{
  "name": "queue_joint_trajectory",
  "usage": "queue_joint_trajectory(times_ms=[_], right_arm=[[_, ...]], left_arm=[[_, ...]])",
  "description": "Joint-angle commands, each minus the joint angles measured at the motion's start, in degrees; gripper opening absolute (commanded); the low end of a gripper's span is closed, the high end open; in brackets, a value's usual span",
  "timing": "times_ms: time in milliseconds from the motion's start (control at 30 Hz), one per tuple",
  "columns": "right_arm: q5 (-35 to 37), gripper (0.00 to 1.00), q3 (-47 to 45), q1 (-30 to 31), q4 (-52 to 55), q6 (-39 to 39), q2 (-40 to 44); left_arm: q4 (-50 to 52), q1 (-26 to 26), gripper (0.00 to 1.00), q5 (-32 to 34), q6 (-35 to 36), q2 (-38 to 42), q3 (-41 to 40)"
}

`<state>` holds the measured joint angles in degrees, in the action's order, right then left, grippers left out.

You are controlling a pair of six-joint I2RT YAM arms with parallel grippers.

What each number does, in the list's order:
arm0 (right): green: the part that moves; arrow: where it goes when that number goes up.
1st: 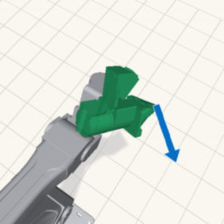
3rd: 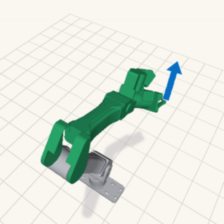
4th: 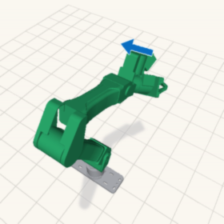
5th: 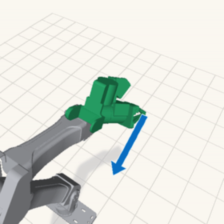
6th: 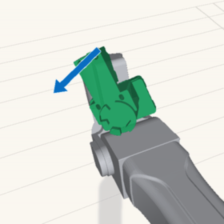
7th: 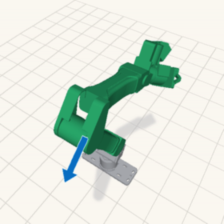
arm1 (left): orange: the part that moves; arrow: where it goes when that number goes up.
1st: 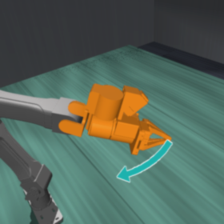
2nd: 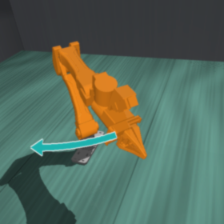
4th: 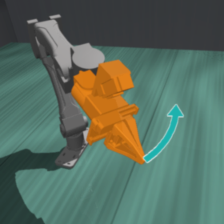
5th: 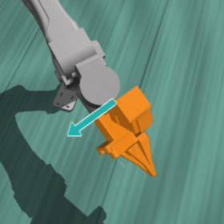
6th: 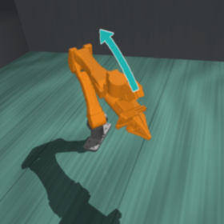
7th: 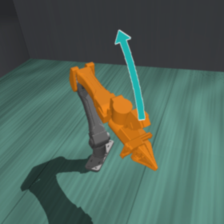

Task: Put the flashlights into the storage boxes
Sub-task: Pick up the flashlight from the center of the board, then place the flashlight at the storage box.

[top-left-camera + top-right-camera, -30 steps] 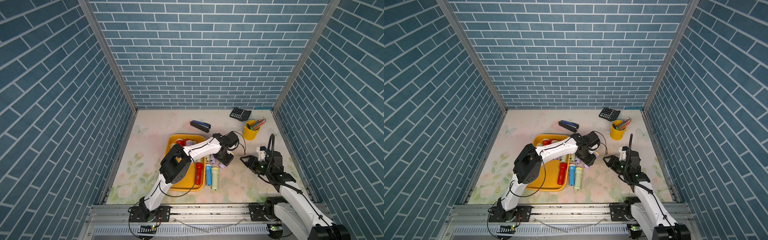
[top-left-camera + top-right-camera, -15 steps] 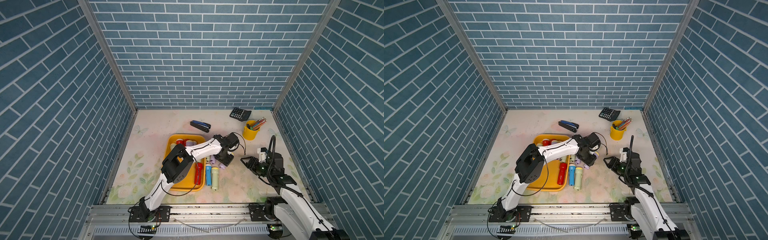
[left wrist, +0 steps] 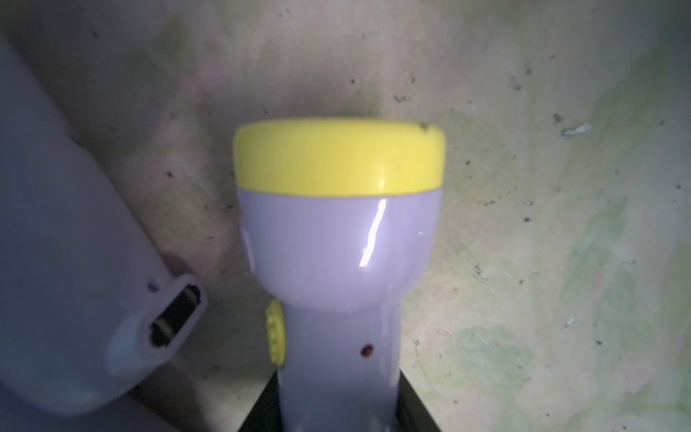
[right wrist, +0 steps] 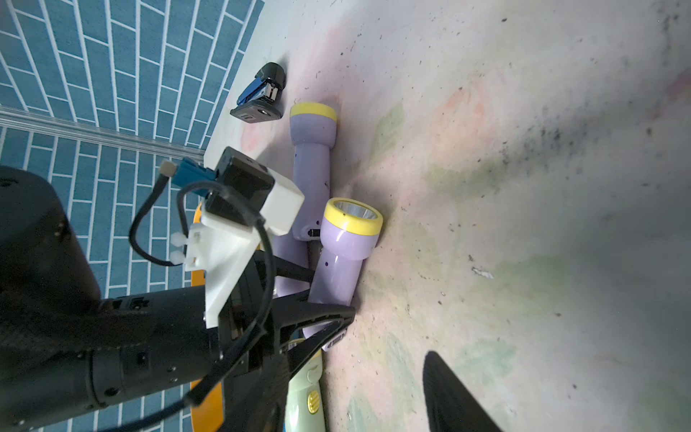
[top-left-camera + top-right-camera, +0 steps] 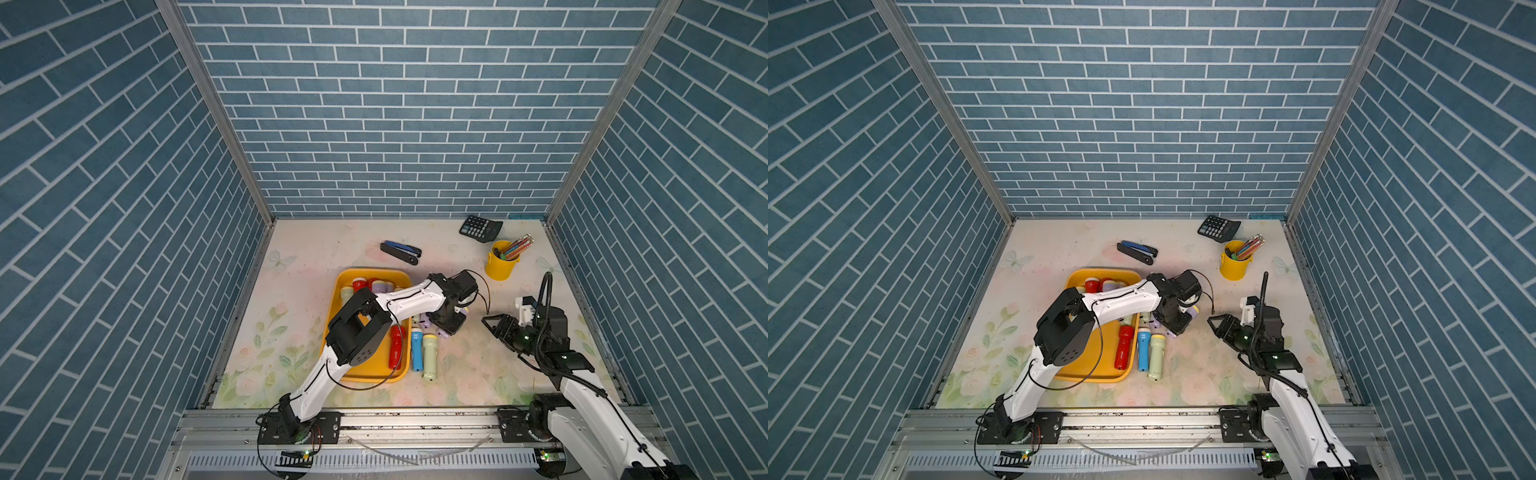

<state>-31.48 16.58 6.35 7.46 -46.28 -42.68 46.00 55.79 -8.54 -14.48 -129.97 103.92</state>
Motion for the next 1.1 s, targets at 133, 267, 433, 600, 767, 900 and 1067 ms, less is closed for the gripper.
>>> queue_joint_trajectory(times_ms=[133, 267, 433, 600, 767, 900, 1067], right_arm=[[0.37, 0.58, -1.66, -0.27, 2.18, -1.18, 2.52], [-0.21, 0.59, -1.29, -0.2, 2.19, -1.01, 3.46], [-1.19, 0.59, -0.5, -0.24, 1.85, -1.26, 4.22], [-1.64, 0.59, 1.09, -0.2, 1.51, -1.53, 4.57], [-1.53, 0.59, 1.91, 0.97, -1.26, -3.13, 3.8], [0.93, 0.59, 3.08, 4.7, -4.04, -3.87, 1.4], [4.33, 0.59, 5.84, 11.9, -7.91, -3.73, -4.59]], left_arm=[[-1.57, 0.37, 0.35, 1.5, -0.49, 3.83, -2.82], [-2.5, 0.37, 0.33, 1.0, -0.88, 7.32, -4.06], [-4.68, 0.37, 0.3, -0.07, -1.84, 13.21, -6.43], [-4.5, 0.1, 0.3, -1.4, -2.35, 18.36, -8.72], [-6.08, -1.06, 0.3, -3.78, -3.8, 24.77, -14.84], [-7.25, -2.89, 0.3, -4.96, -5.47, 31.17, -21.66], [-12.95, -7.36, 0.3, -10.45, -9.94, 40.75, -33.8]])
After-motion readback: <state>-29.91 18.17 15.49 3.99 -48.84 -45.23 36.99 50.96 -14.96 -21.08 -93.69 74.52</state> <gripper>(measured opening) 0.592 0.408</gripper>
